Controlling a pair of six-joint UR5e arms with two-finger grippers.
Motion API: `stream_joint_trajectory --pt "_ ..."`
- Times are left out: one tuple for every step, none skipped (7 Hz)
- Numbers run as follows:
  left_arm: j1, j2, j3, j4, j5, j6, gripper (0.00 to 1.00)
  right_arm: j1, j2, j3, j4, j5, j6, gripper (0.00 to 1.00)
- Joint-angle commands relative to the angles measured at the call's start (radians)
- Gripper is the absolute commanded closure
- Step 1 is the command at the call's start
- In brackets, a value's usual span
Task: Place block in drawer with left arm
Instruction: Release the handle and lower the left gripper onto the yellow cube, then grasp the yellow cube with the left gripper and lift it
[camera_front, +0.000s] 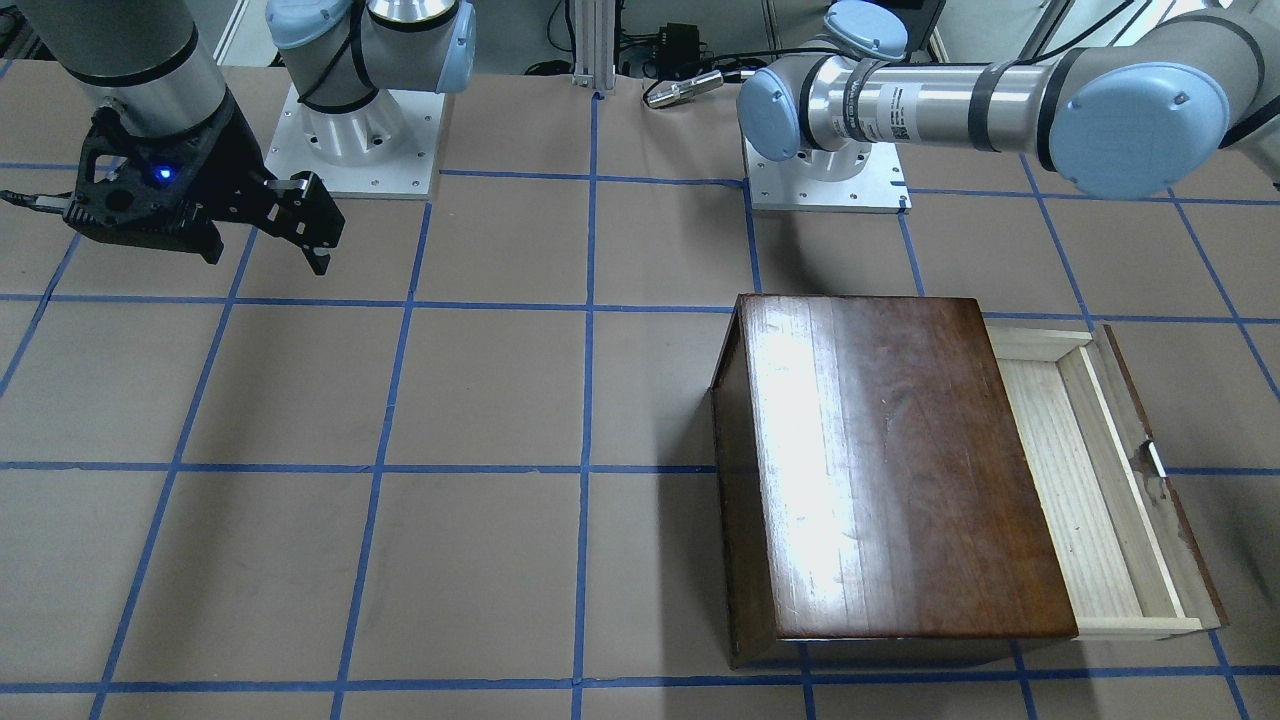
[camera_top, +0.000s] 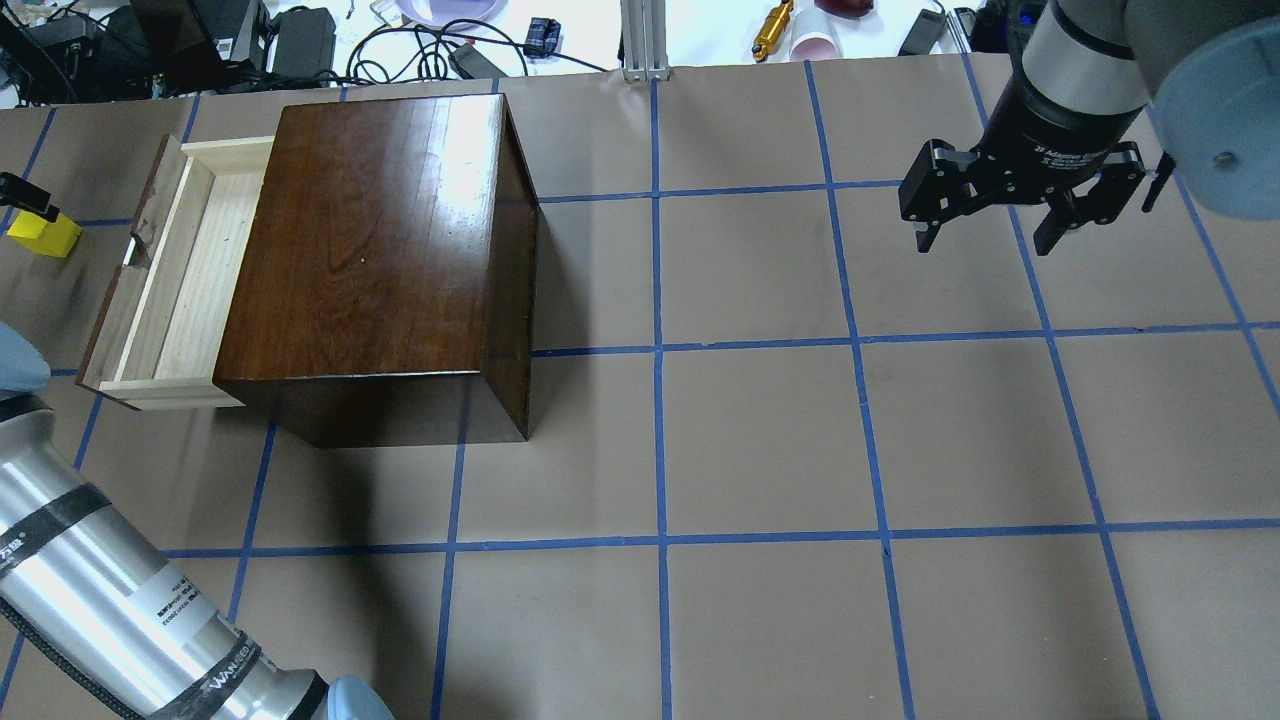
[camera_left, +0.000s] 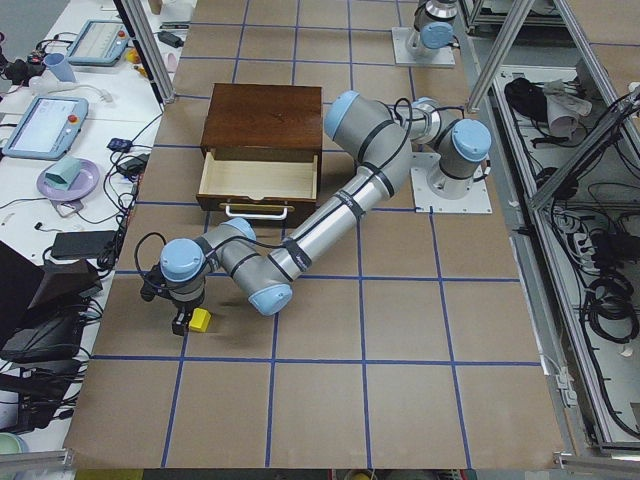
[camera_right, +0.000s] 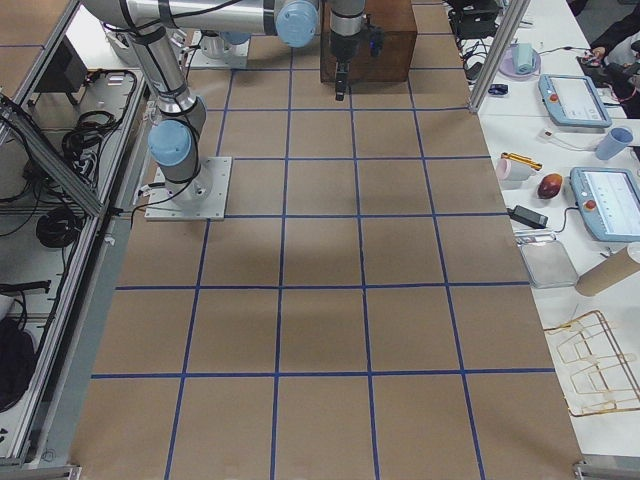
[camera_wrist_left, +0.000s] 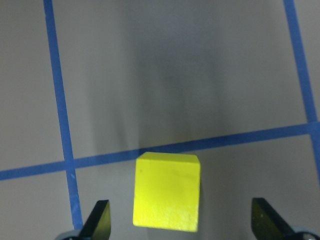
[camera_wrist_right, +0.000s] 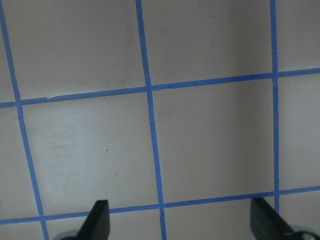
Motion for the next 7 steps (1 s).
stream_joint_trajectory --pt "0.000 -0.031 0.013 0.007 0.000 0.033 0.00 0.000 0.000 0.000 0.000 0.000 0.000 0.00" --pt "0.000 -0.035 0.013 0.007 0.000 0.043 0.05 0.000 0.000 0.000 0.000 0.000 0.000 0.00" --pt "0.000 -0.036 0.013 0.007 0.001 0.052 0.38 0.000 0.000 0.000 0.000 0.000 0.000 0.00" --pt "0.000 -0.036 0.013 0.005 0.002 0.052 0.71 0.000 0.000 0.000 0.000 0.000 0.000 0.00" --pt "0.000 -0.036 0.013 0.005 0.000 0.052 0.91 0.000 0.000 0.000 0.000 0.000 0.000 0.00" --pt "0.000 -0.032 0.013 0.002 0.000 0.050 1.00 0.000 0.000 0.000 0.000 0.000 0.000 0.00" --pt "0.000 -0.019 0.011 -0.010 0.000 0.049 1.00 0.000 0.000 0.000 0.000 0.000 0.000 0.00"
